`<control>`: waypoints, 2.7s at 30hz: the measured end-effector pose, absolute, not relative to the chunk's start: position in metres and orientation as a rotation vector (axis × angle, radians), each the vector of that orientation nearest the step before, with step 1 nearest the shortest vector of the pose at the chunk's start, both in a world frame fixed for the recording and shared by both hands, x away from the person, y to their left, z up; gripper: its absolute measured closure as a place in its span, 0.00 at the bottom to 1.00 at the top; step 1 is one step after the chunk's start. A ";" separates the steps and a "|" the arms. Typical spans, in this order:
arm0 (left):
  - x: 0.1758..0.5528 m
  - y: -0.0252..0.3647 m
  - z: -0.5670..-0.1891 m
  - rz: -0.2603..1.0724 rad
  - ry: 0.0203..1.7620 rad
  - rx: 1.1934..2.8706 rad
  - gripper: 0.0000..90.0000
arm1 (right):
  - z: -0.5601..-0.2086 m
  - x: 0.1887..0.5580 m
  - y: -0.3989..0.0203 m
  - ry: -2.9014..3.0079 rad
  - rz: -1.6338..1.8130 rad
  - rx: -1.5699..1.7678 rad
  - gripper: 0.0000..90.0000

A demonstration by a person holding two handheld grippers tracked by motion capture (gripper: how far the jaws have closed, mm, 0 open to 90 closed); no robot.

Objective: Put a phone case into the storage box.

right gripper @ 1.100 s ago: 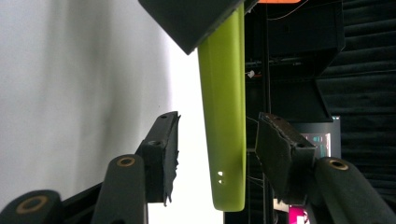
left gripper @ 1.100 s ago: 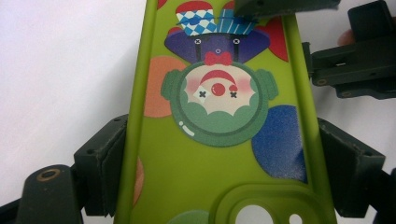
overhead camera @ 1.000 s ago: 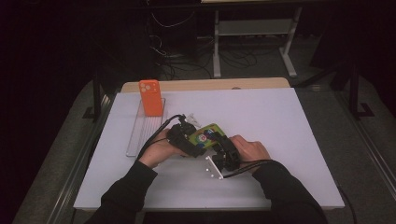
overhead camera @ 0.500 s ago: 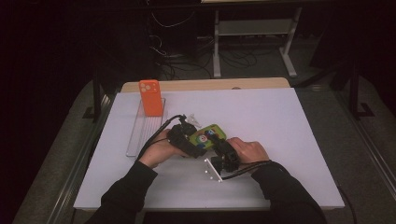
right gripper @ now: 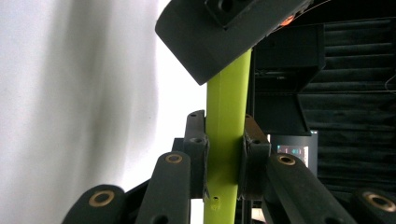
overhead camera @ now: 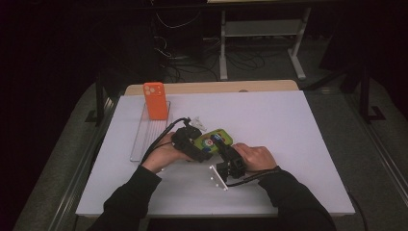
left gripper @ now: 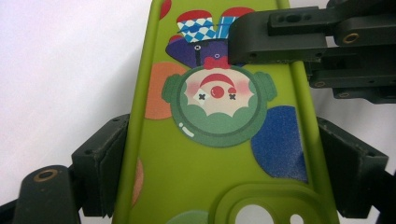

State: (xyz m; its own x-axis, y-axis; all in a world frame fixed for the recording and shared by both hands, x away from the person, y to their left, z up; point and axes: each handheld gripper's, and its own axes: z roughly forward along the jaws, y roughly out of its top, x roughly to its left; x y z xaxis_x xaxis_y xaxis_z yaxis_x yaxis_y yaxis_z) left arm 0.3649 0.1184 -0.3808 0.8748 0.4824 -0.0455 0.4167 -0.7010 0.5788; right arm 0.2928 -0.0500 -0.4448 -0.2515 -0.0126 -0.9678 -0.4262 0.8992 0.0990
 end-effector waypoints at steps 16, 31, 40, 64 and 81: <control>0.360 0.132 -0.369 0.133 0.606 2.397 0.00 | -0.445 0.298 -0.060 1.819 0.403 -0.256 0.84; 0.358 0.145 -0.368 0.145 0.633 2.357 0.00 | -0.431 0.308 -0.084 1.933 0.485 -0.055 0.84; 0.359 0.147 -0.370 0.176 0.643 2.356 0.00 | -0.422 0.318 -0.095 2.044 0.642 0.166 0.84; 0.361 0.149 -0.372 0.205 0.670 2.365 0.00 | -0.407 0.337 -0.118 2.194 1.152 0.716 0.84; 0.363 0.149 -0.370 0.210 0.736 2.294 0.00 | -0.411 0.353 -0.129 2.242 1.359 1.070 0.84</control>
State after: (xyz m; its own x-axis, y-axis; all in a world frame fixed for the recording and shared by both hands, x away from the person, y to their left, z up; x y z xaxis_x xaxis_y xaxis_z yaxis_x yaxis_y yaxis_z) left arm 0.3634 0.1492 -0.3698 0.8249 0.5624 -0.0573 0.4474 -0.5876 0.6742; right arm 0.3526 -0.1290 -0.4106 -0.6737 0.7304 0.1122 0.4375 0.2719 0.8572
